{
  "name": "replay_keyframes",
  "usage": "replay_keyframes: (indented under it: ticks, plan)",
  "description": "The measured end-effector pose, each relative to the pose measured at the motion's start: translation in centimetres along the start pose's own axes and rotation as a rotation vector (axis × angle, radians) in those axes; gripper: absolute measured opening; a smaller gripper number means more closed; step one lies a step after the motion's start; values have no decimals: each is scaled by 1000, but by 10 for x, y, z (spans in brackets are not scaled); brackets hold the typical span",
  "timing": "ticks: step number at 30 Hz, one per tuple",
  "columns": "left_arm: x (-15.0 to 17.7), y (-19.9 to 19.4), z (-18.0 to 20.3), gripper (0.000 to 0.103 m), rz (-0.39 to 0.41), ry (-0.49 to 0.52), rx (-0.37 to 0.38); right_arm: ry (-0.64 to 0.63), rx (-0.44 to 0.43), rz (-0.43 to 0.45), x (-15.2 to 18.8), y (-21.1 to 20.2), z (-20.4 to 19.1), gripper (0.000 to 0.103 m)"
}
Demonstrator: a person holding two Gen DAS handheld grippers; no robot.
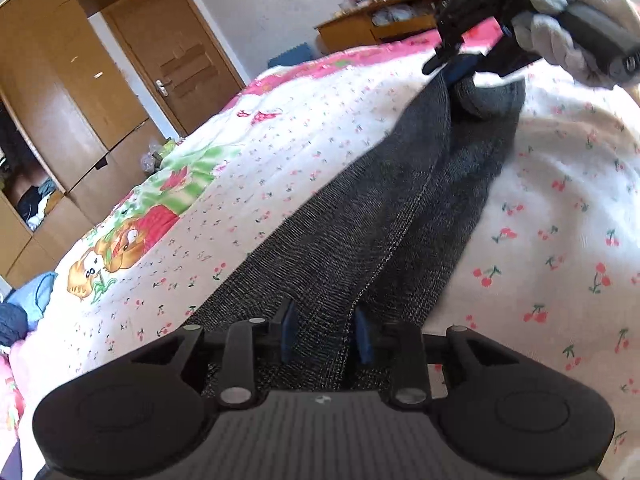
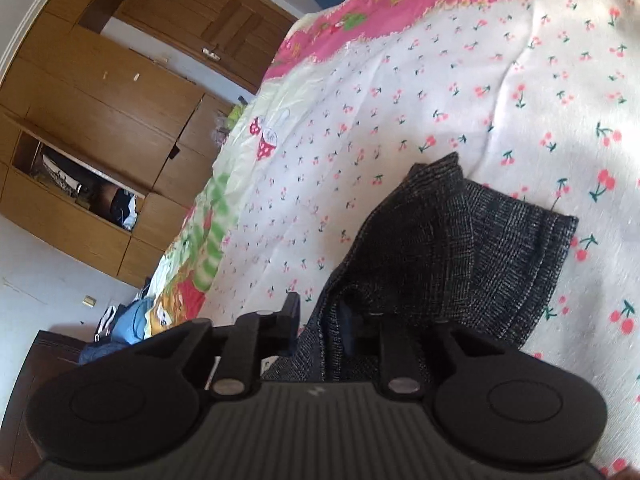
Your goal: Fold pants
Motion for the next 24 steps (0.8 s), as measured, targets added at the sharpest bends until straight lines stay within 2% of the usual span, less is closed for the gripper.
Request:
replay_keyframes:
  ticks: [2, 5, 6, 8, 12, 15, 18, 21, 23, 24]
  plan:
    - [0, -1, -4, 46, 4, -12, 1, -25, 46, 24, -4, -2, 1, 31]
    - [0, 1, -6, 46, 8, -16, -2, 37, 80, 1, -6, 4, 9, 29]
    - [-1, 0, -6, 46, 11, -18, -1, 37, 75, 0, -6, 5, 10, 29]
    - [-1, 0, -6, 46, 13, -21, 6, 8, 119, -32, -8, 3, 10, 29]
    - [1, 2, -6, 46, 5, -25, 18, -39, 148, -26, -15, -19, 9, 32]
    - [2, 4, -3, 46, 6, -26, 21, -50, 176, -7, -25, -26, 11, 39]
    - [2, 5, -1, 46, 2, -25, 21, -47, 178, -19, -34, -12, 12, 43]
    - [3, 4, 0, 46, -1, -22, 25, 22, 166, -100, -30, 13, 17, 43]
    - [3, 4, -1, 46, 4, -24, 25, 67, 141, -97, -26, 22, 20, 43]
    - [3, 4, -1, 46, 7, -25, 26, 61, 160, -86, -28, 23, 20, 43]
Point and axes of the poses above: each gripper's, at about its wrist camera, not at the fingertips, and y roughly the way its jaws point, z to its right, x to its underside, the point moved 4 cm from there along y, roughly the way its jaws point, and after that the axes turned 15 degrees about -y, right-handed, at the moved point
